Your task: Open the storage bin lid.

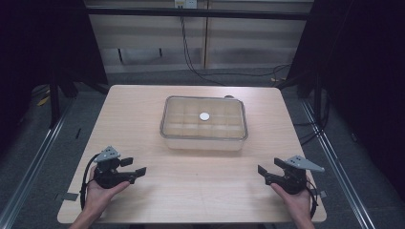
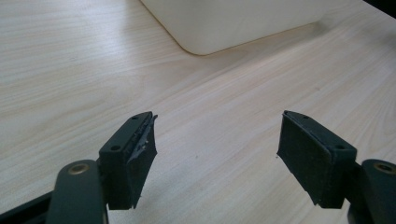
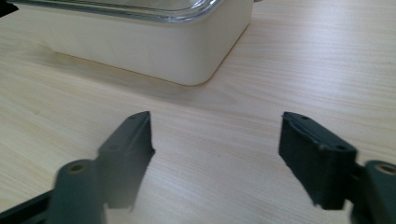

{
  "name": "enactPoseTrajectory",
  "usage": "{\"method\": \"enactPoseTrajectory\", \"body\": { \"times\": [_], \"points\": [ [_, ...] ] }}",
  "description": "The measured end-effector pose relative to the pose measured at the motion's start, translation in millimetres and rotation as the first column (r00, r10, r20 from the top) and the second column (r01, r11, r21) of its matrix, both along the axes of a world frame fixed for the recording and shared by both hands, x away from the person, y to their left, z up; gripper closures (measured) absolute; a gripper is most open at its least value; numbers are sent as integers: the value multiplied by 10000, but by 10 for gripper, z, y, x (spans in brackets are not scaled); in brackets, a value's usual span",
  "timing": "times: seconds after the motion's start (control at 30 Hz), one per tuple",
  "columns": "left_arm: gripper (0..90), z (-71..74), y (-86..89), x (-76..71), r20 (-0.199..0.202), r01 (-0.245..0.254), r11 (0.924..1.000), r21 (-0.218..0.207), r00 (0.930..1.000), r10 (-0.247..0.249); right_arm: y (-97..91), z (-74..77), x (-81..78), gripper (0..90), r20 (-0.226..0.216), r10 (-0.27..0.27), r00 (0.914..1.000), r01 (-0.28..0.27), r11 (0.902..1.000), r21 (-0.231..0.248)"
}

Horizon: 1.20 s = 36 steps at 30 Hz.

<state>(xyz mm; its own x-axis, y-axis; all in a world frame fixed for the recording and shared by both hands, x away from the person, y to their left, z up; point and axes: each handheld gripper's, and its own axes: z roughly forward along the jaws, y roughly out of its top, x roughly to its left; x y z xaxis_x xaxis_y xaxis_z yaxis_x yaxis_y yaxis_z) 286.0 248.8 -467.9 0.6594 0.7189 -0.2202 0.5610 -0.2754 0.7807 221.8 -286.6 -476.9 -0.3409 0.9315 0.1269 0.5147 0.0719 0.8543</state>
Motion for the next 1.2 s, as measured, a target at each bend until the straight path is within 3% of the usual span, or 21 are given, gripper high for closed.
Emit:
{"method": "enactPoseTrajectory", "body": {
  "times": [0.1, 0.13, 0.2, 0.3, 0.37, 0.43, 0.53, 0.63, 0.73, 0.8, 0.97, 1.2],
  "points": [
    [270, -16, -10, 32, -156, -13, 9999, -102, 9999, 11, 5, -13, 3, 222, -267, 205, 9994, -208, 9997, -122],
    [270, -20, -17, 35, -162, 3, 10000, -81, 9999, -4, 13, 1, -8, 243, -522, 401, 9978, -396, 9992, 110],
    [270, -15, -29, 28, -156, 67, 10000, -32, 9999, -67, 27, 32, -38, 258, -444, 425, 9981, -408, 9985, 368],
    [270, -2, -37, 4, -6, 205, 9998, 49, 9998, -205, 47, 74, -52, 272, -445, 357, 9984, -347, 9991, 239],
    [270, 9, -35, 6, 29, 196, 9998, 9, 9998, -196, 52, 116, -54, 280, -370, 294, 9989, -278, 9987, 418],
    [271, 13, -36, 13, 49, 128, 9999, -40, 9999, -128, 52, 131, -46, 291, -364, 579, 9977, -565, 9976, 398],
    [270, 25, -41, 41, 6, 66, 9999, -100, 10000, -66, 57, 155, -13, 314, -243, 572, 9981, -562, 9975, 431],
    [271, 67, -60, 80, 44, -95, 9997, -229, 9999, 96, 63, 208, 53, 330, -453, 770, 9960, -756, 9966, 323],
    [275, 114, -118, 93, 181, -27, 9998, -188, 9998, 30, 68, 234, 70, 351, -679, 918, 9935, -883, 9946, 540],
    [279, 133, -171, 95, 321, 51, 10000, -26, 9995, -50, 91, 256, 77, 346, -635, 975, 9932, -946, 9944, 478],
    [325, 157, -206, 121, 101, 188, 9997, -158, 9998, -186, 138, 371, 160, 313, -967, 1375, 9858, -1334, 9899, 475],
    [319, 243, -207, 234, 252, 78, 9999, -131, 9997, -74, 131, 488, 287, 300, -695, 1334, 9886, -1316, 9909, 299]
  ]
}}
